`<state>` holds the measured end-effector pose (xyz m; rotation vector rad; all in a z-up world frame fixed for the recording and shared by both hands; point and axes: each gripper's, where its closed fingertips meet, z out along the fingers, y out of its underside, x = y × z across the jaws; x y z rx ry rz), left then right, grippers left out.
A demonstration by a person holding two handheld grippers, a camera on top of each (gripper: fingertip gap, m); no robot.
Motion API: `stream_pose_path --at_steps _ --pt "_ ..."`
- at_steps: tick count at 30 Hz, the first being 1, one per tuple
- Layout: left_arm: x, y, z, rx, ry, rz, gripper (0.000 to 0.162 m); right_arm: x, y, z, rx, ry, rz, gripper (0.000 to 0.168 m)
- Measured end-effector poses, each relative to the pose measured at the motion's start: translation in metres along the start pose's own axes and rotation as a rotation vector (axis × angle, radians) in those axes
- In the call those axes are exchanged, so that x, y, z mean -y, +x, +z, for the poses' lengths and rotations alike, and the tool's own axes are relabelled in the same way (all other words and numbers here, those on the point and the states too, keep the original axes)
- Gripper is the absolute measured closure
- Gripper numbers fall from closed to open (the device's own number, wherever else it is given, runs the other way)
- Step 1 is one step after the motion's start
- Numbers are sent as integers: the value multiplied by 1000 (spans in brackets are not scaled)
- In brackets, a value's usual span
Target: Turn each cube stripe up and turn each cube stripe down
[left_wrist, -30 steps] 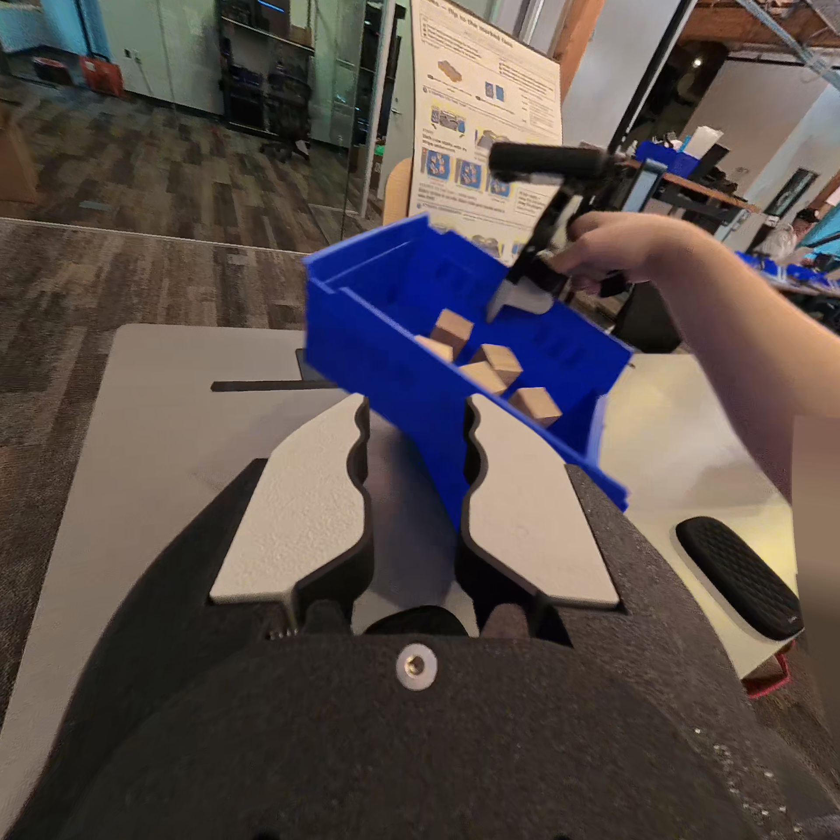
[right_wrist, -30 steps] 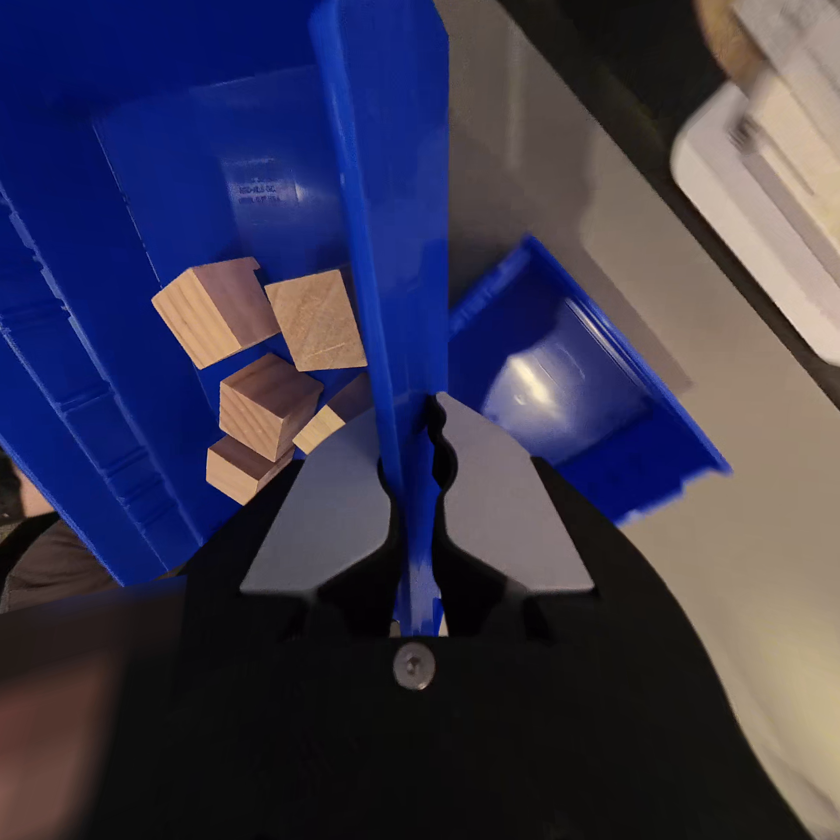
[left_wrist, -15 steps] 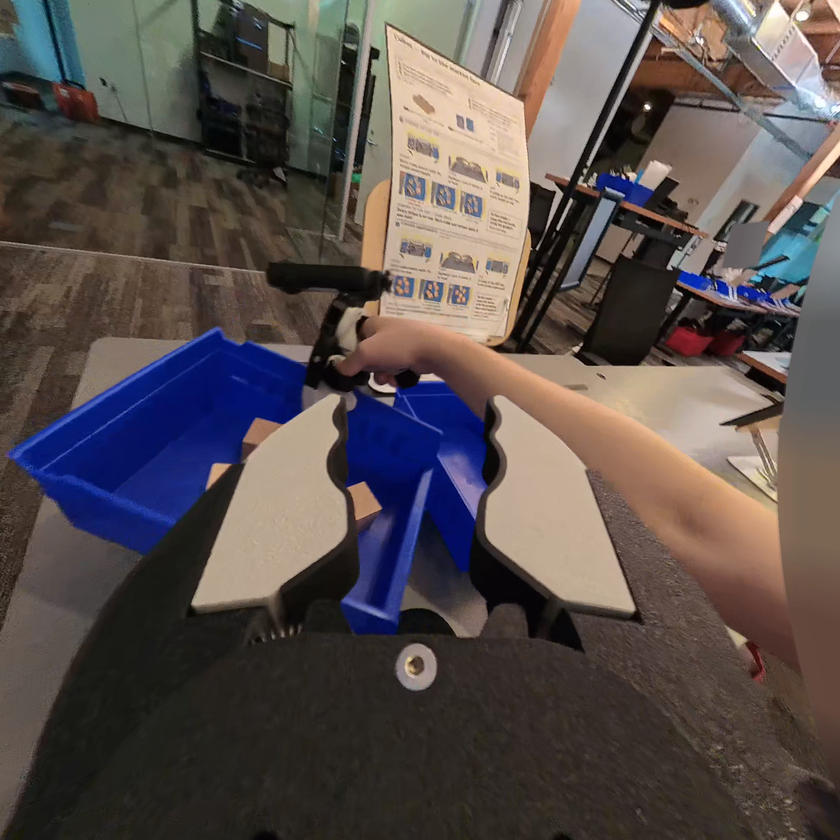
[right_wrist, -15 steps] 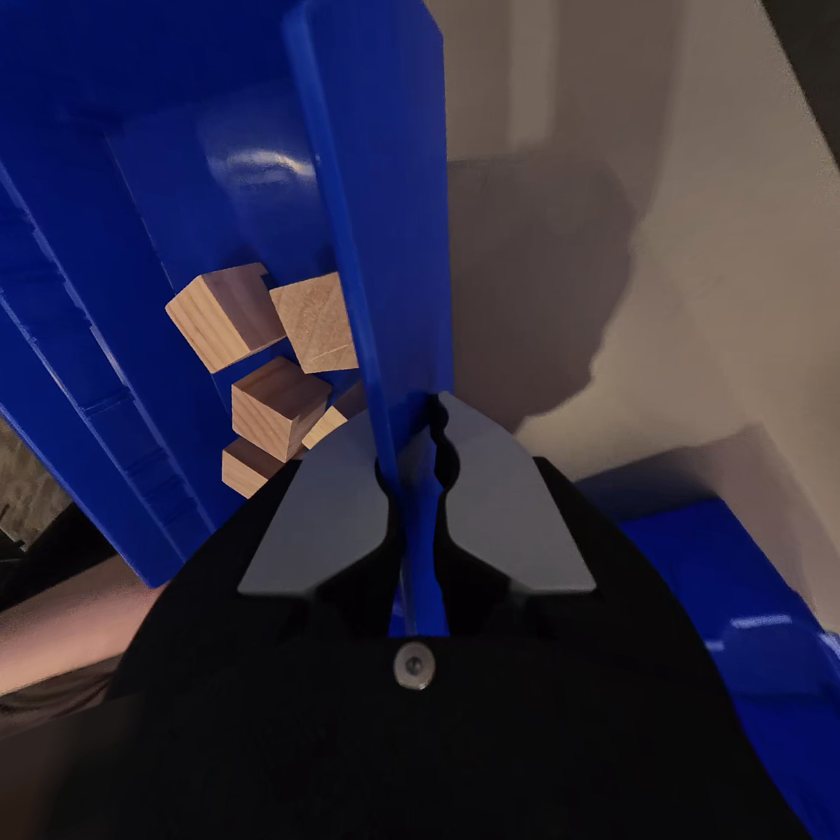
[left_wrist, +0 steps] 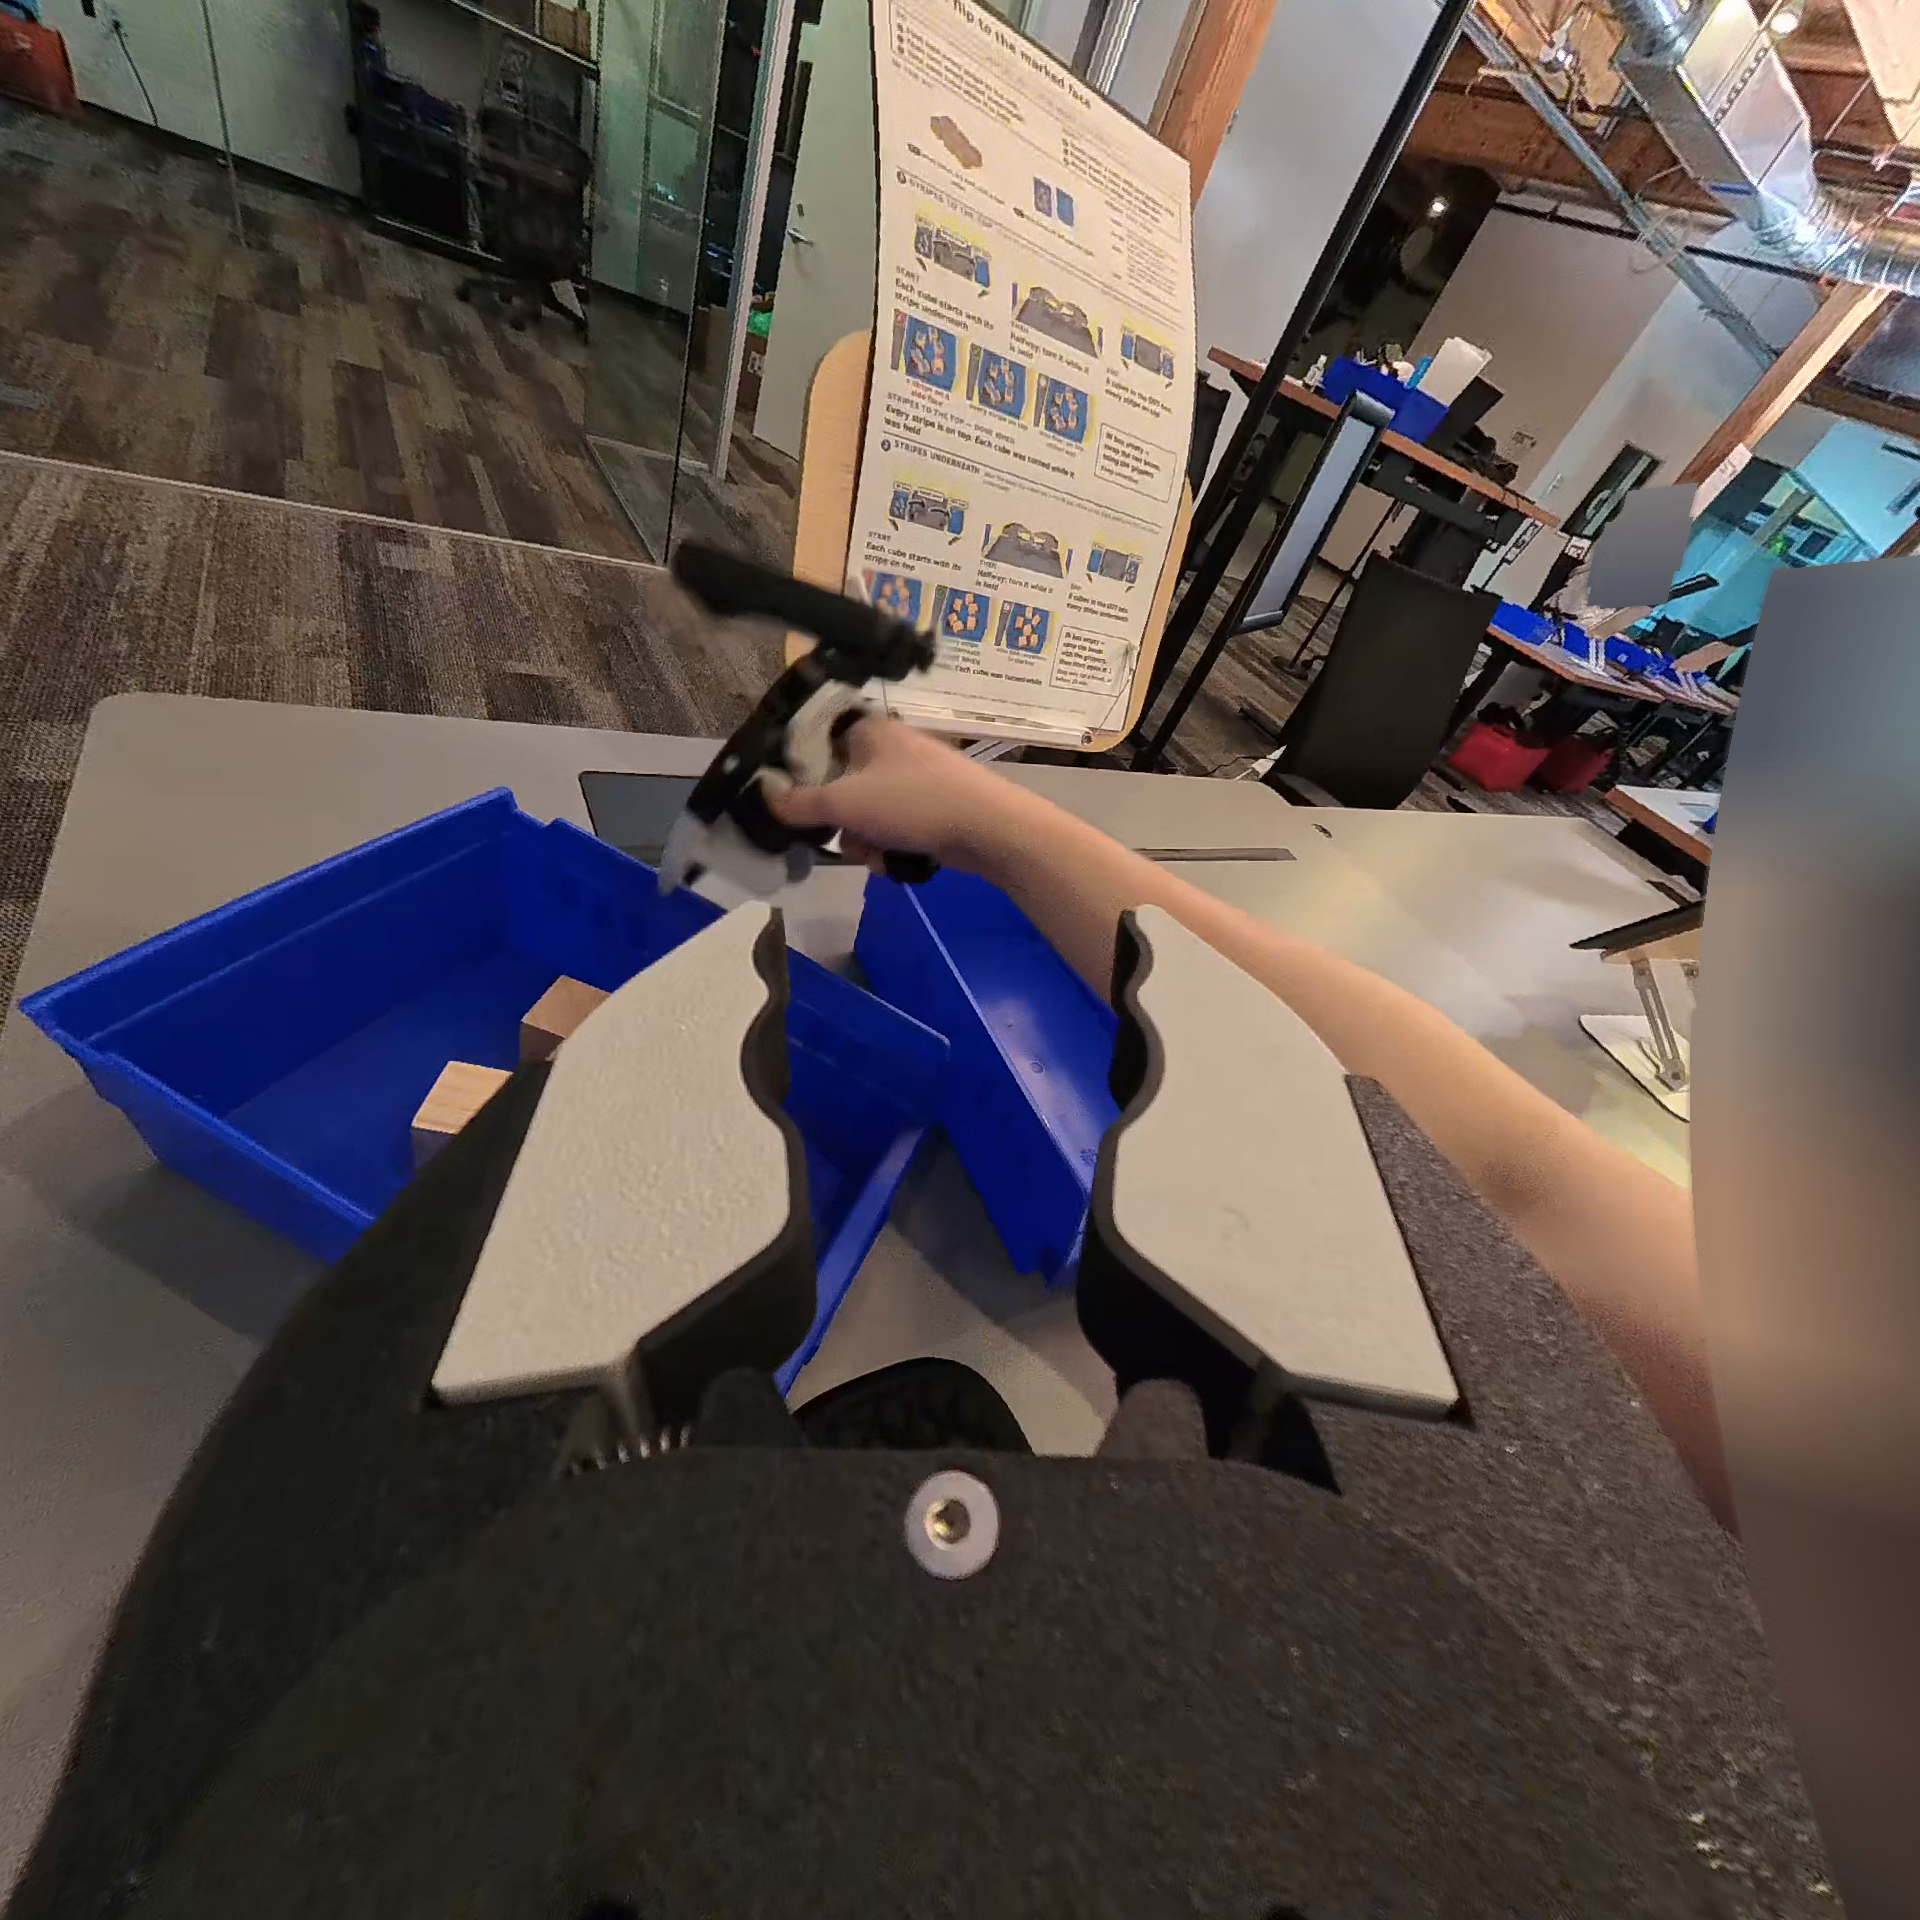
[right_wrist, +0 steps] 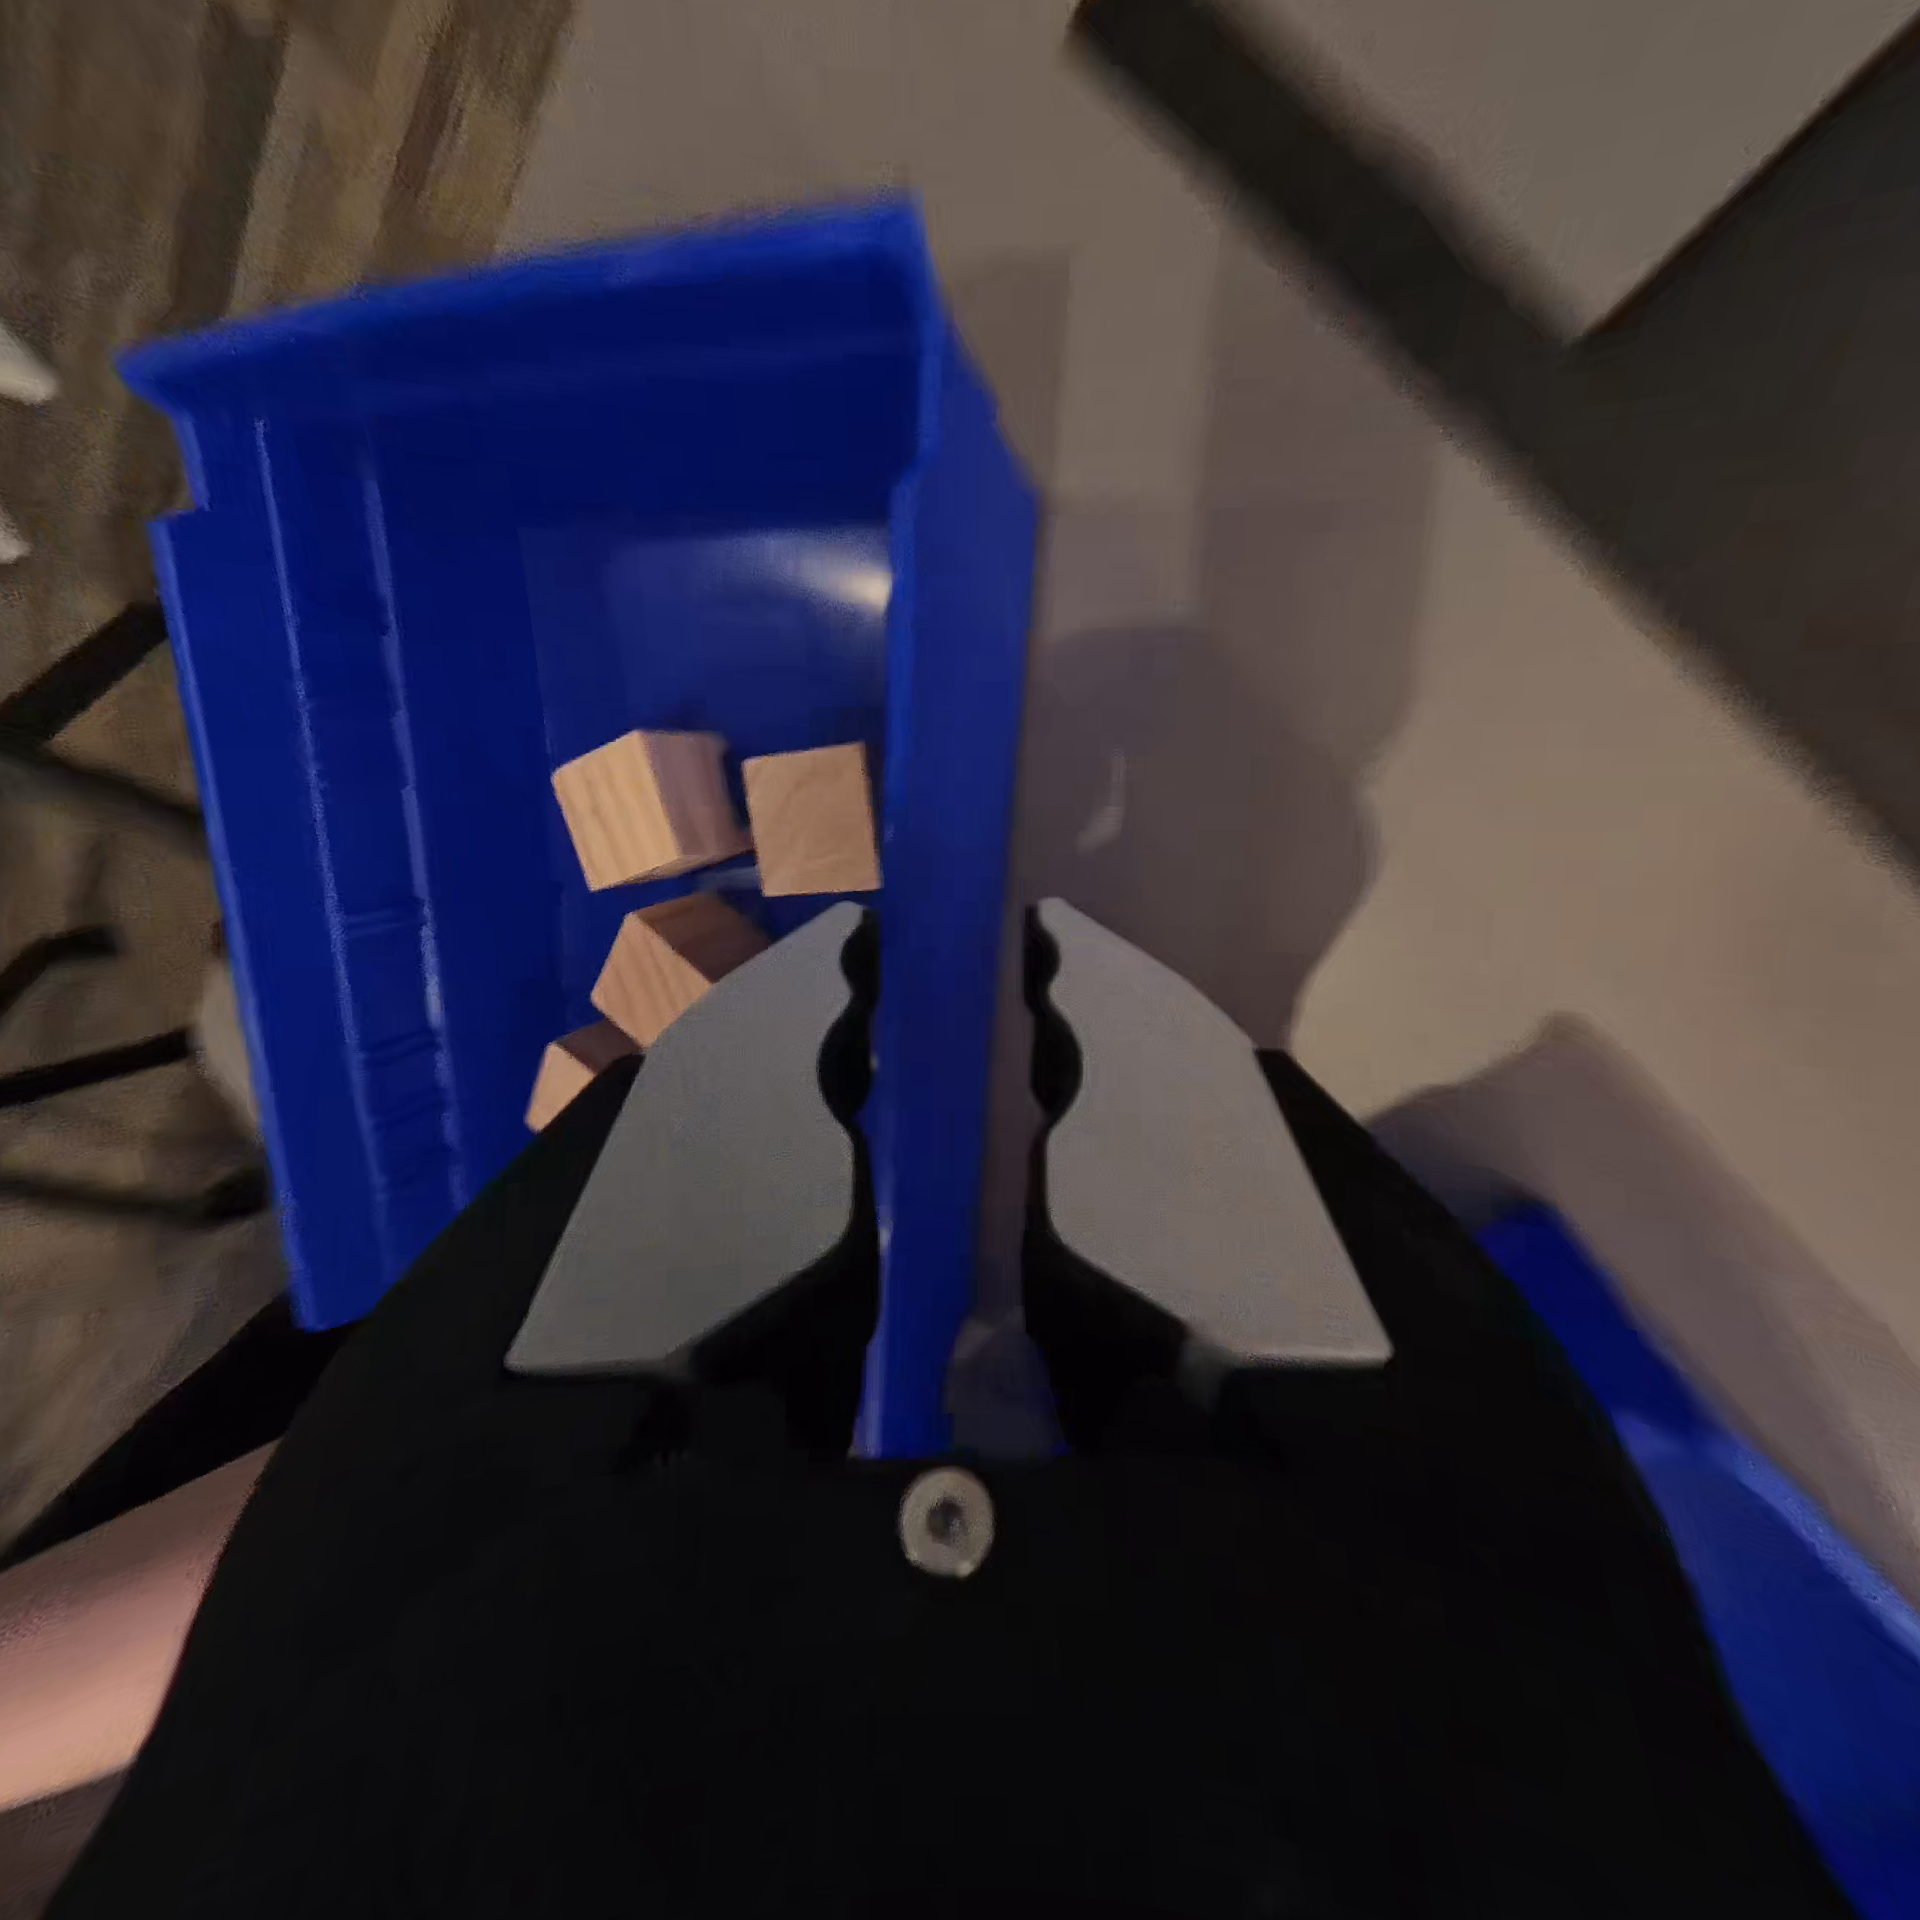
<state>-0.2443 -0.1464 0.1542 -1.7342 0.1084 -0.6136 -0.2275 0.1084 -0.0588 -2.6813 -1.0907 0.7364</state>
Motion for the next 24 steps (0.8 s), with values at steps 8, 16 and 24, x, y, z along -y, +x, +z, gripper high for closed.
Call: stream_pose_path --at_steps 8,16,24 --pt "0 10 3 -52 -3 17 102 -89 116 -201 -641 385 -131 134" --pt "-6 9 28 28 -85 21 101 -255 184 -153 -528 6 284 117" --pt "-14 11 46 62 -168 37 102 -291 200 -121 -344 -196 288 158"
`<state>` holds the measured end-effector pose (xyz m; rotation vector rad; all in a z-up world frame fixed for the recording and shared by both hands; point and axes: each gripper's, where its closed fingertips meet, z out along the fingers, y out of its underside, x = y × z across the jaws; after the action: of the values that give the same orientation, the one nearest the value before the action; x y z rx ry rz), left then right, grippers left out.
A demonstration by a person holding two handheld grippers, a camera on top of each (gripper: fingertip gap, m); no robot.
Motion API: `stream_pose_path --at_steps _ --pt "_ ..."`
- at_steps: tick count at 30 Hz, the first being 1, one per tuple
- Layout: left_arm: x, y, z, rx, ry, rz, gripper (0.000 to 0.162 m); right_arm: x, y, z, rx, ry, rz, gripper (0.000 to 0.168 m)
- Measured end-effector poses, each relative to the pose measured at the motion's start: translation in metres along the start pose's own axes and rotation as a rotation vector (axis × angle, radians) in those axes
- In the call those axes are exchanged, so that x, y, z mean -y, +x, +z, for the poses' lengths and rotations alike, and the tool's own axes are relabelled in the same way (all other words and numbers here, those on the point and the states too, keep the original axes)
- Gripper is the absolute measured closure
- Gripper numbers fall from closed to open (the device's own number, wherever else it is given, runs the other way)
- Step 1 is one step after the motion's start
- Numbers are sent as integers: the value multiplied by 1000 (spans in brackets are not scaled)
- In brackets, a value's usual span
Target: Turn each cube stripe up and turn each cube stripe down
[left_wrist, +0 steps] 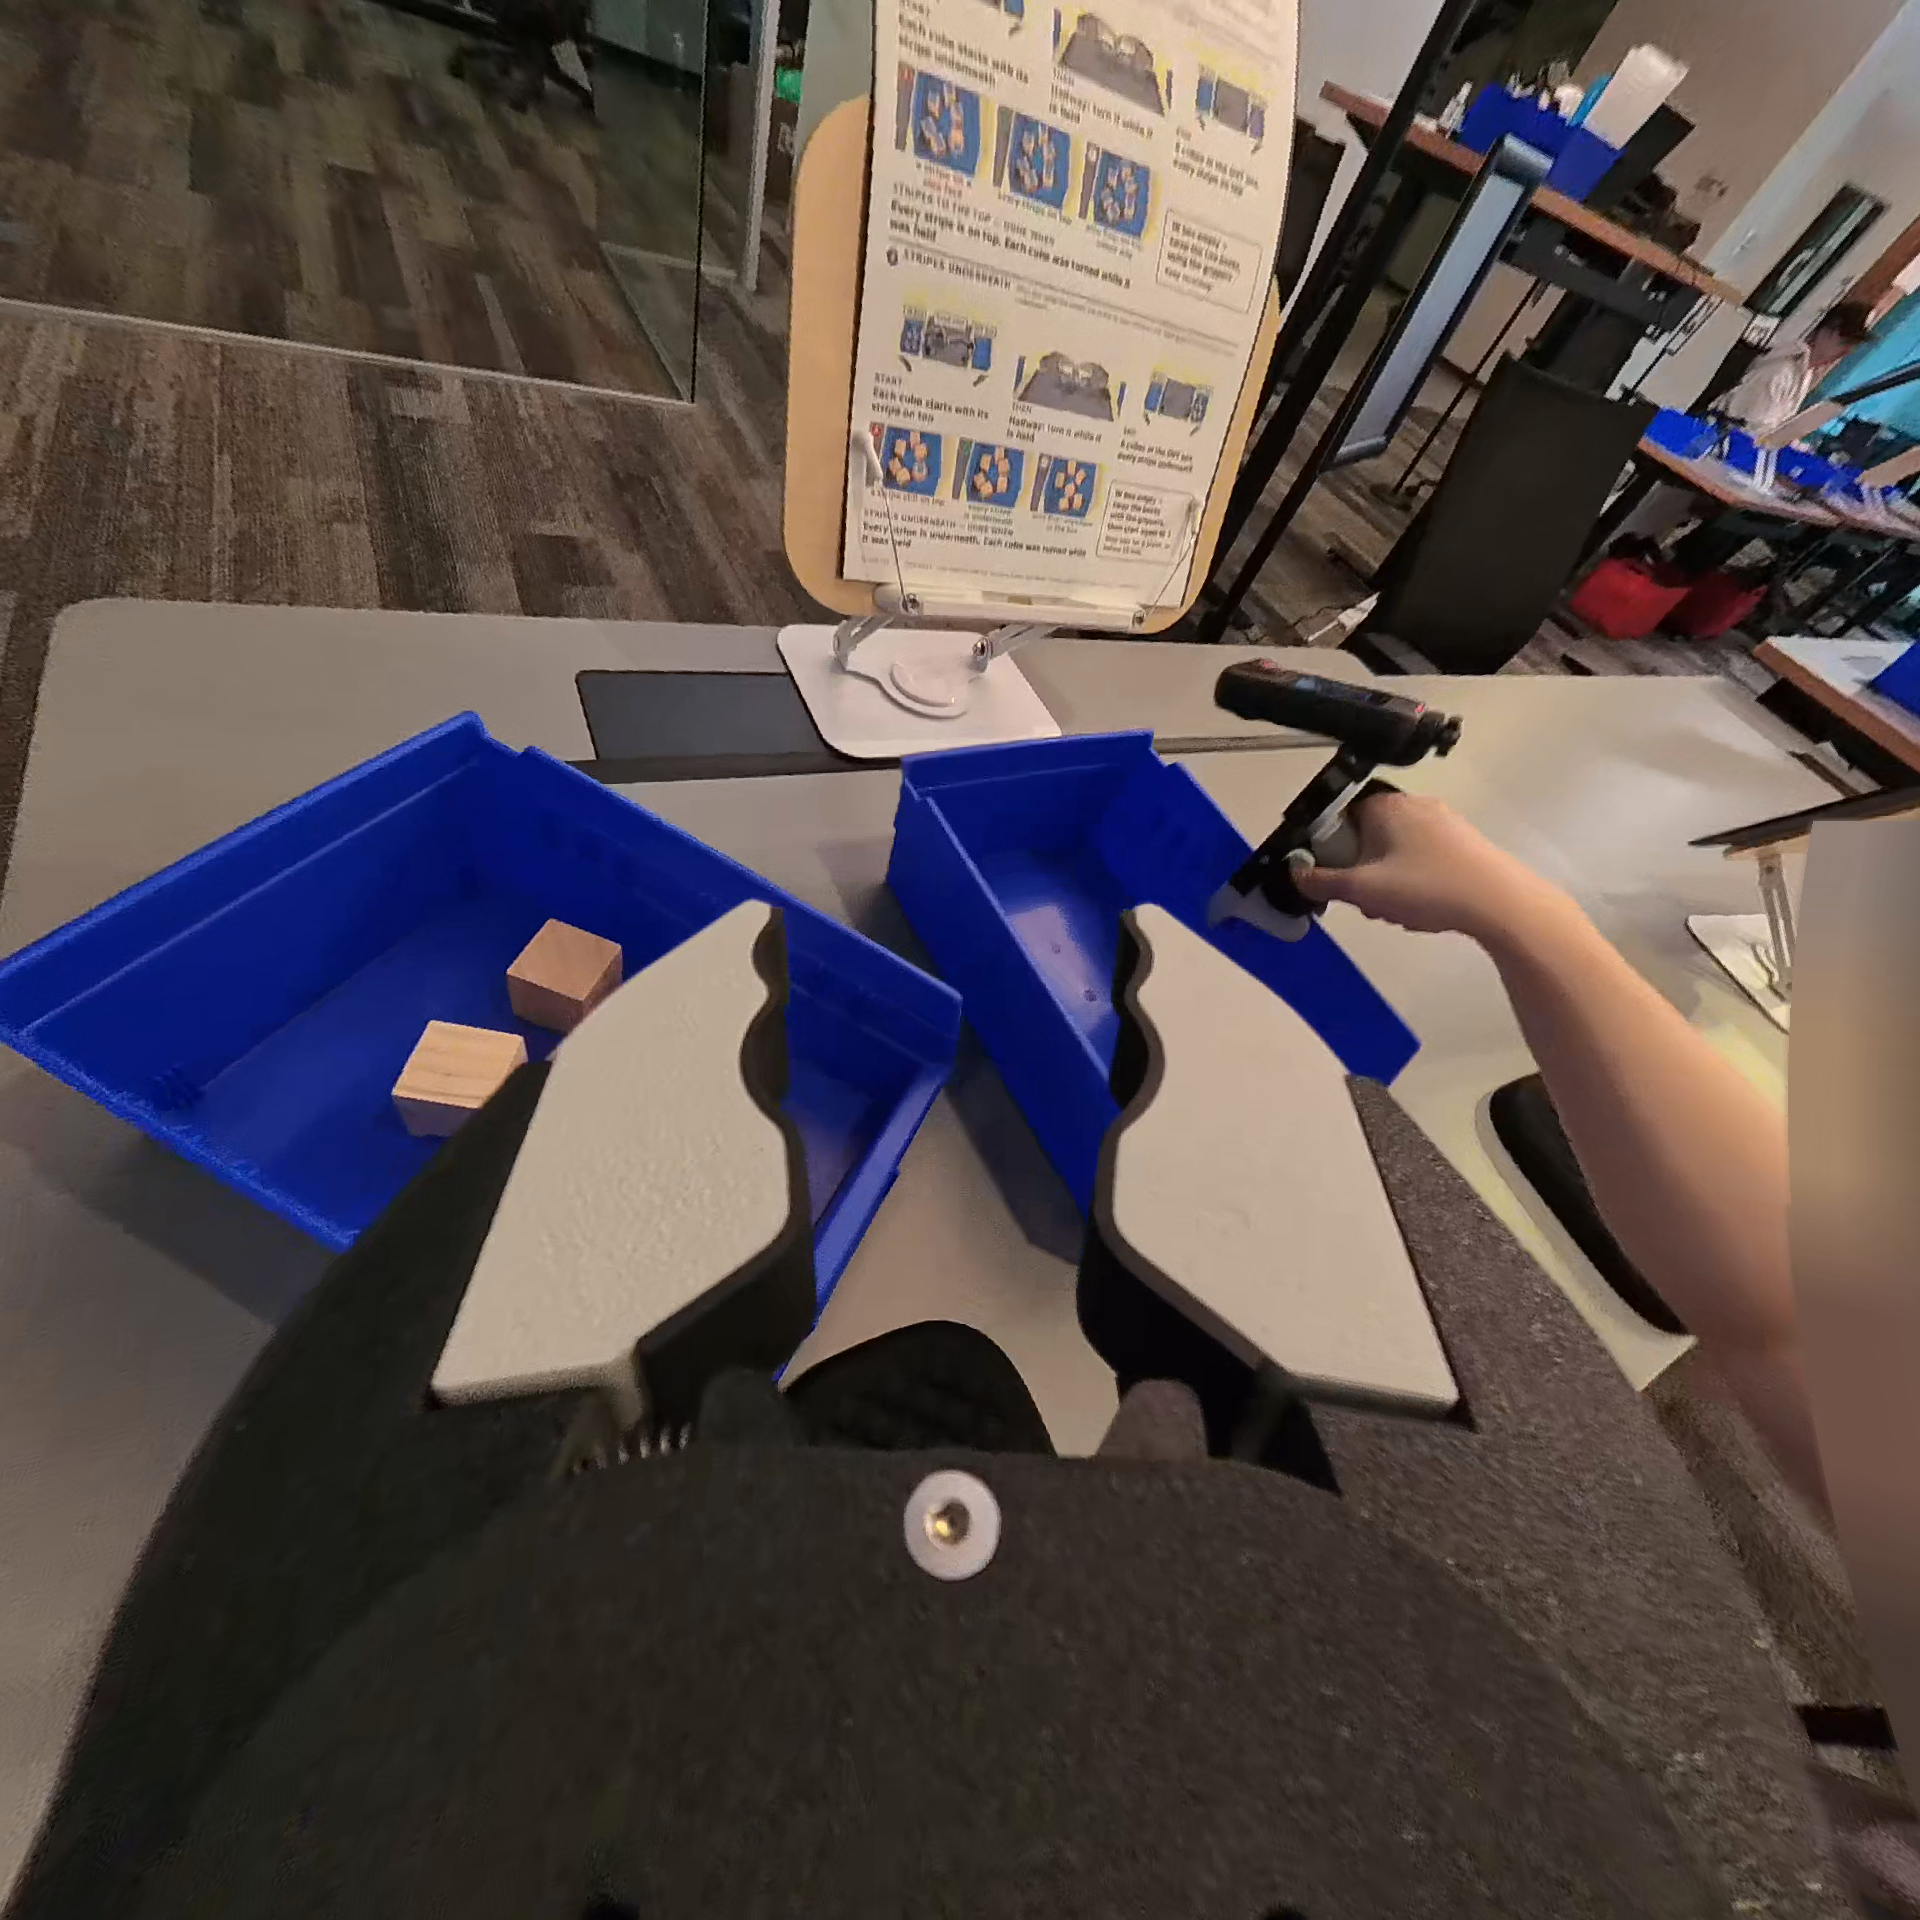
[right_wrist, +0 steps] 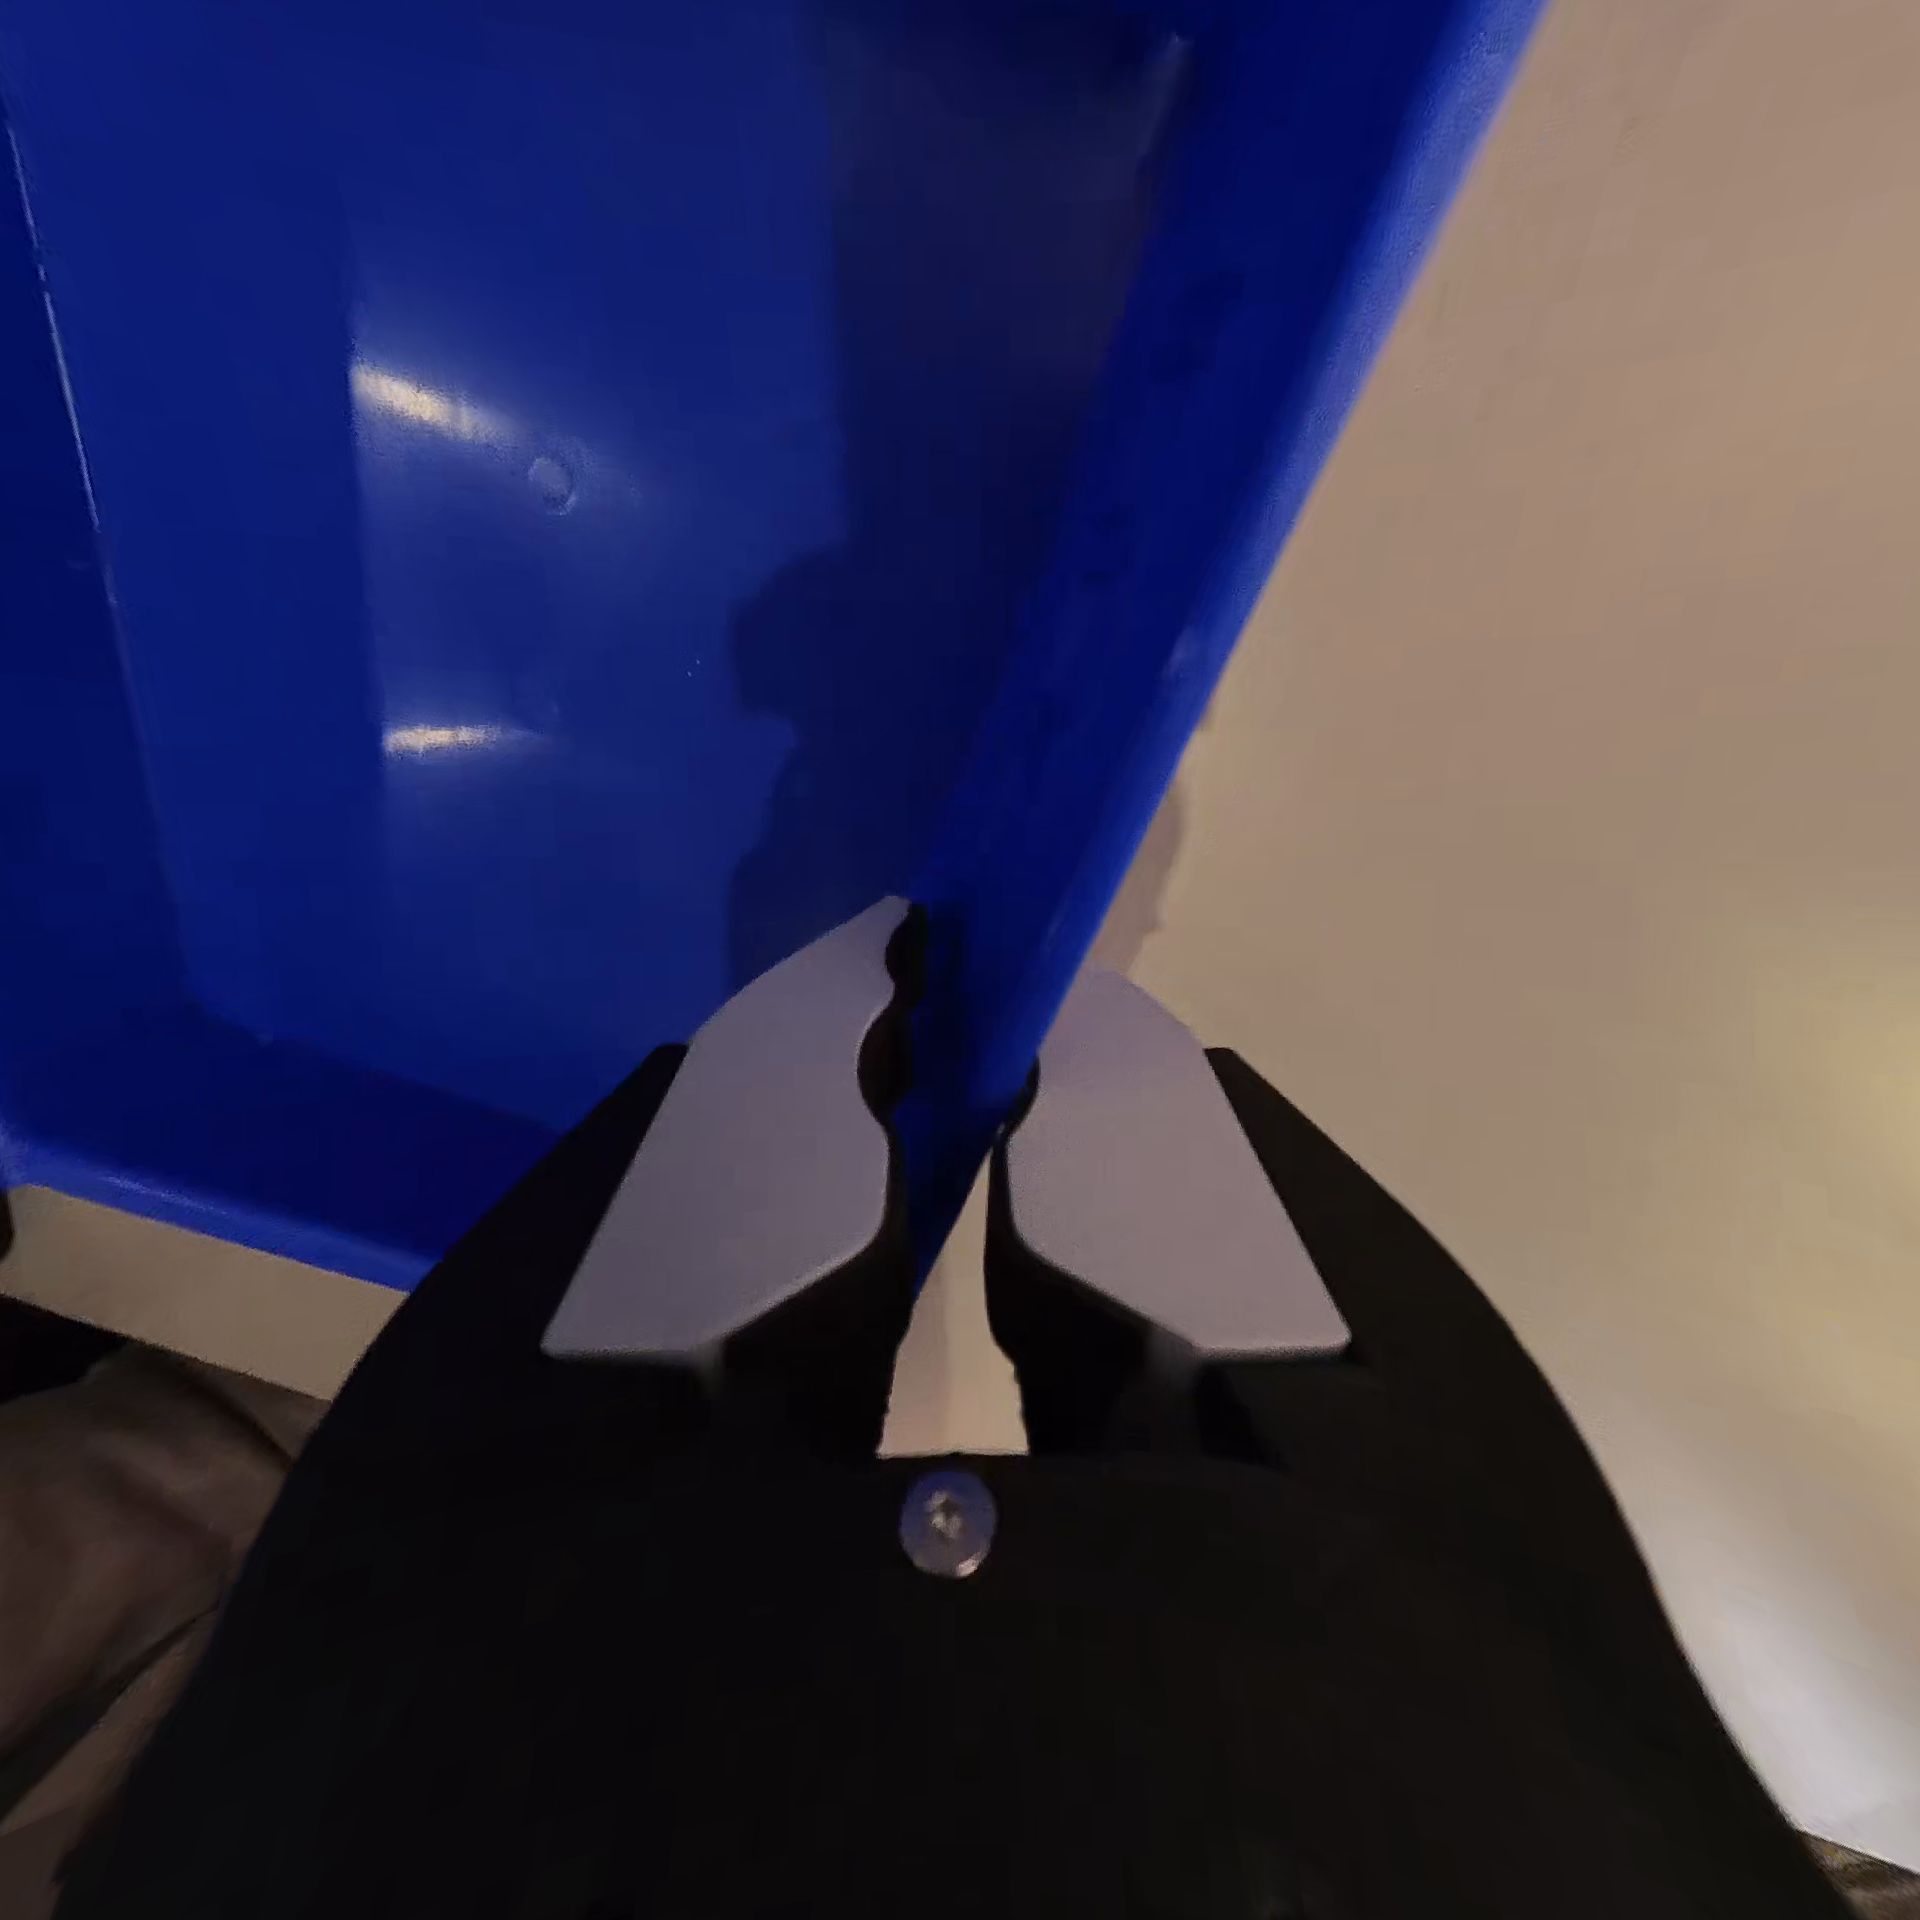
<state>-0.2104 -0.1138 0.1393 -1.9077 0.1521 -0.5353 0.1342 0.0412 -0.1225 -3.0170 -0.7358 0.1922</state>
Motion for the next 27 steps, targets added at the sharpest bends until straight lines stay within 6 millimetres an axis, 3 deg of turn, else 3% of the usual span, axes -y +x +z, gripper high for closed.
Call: stream_pose_path --at_steps 2,7,12,18,21,27 --pt "-1 5 5 -6 -18 16 102 -1 20 -2 19 -6 23 159" --pt "8 10 12 42 -7 64 106 -10 93 -11 73 45 158 161" --pt "15 18 16 34 25 78 107 -48 168 -21 35 42 274 161" --pt "10 24 30 52 -29 101 107 -94 239 -31 10 55 402 160" --pt "7 31 37 63 -54 135 107 -110 264 -34 -4 52 431 161" --pt "15 35 43 148 -29 188 109 -127 290 -38 5 53 468 161"
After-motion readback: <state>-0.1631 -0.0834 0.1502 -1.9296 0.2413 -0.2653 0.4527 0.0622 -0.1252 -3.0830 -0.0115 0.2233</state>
